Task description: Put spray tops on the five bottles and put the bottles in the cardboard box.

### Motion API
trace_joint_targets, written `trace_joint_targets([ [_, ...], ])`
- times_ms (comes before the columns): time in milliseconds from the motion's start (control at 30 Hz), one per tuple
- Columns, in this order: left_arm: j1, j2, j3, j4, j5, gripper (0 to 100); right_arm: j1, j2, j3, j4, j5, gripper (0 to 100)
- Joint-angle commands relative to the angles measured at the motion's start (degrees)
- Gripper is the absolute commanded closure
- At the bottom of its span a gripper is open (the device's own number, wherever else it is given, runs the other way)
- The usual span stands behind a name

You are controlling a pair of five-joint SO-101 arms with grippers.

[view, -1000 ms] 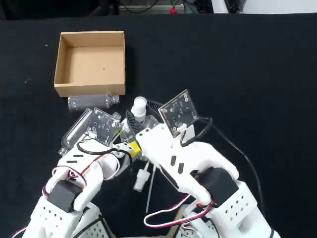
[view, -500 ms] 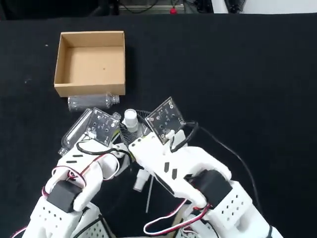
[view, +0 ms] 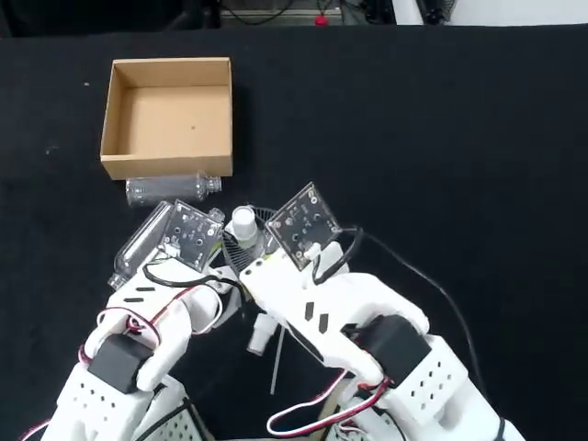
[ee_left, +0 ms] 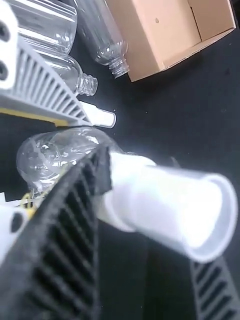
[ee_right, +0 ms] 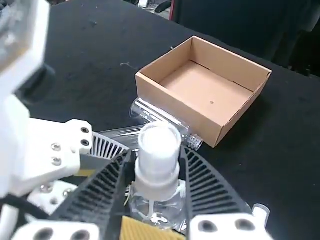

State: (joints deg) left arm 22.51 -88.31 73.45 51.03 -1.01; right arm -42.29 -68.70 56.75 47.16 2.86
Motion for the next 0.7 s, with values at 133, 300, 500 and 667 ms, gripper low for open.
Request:
trace_joint_targets([
  [133, -0.1, -0.6, -1.0, 0.0, 0.2, 78, 1.8, -0.7, 0.9, 0.7, 1.1, 89.2],
  [300, -0.1, -0.6, -0.9, 0.0, 0.2, 78, 1.0, -0.6, 0.8, 1.1, 1.0, 83.5],
  [500, -0.1, -0.5, -0.9, -0.2, 0.2, 78, -1.1, -0.9, -1.4, 4.5, 1.3, 76.1],
  [667, -0.1, -0.5, -0.9, -0.1, 0.2, 78, -1.1, -1.0, -5.1, 5.5, 1.4, 75.9],
])
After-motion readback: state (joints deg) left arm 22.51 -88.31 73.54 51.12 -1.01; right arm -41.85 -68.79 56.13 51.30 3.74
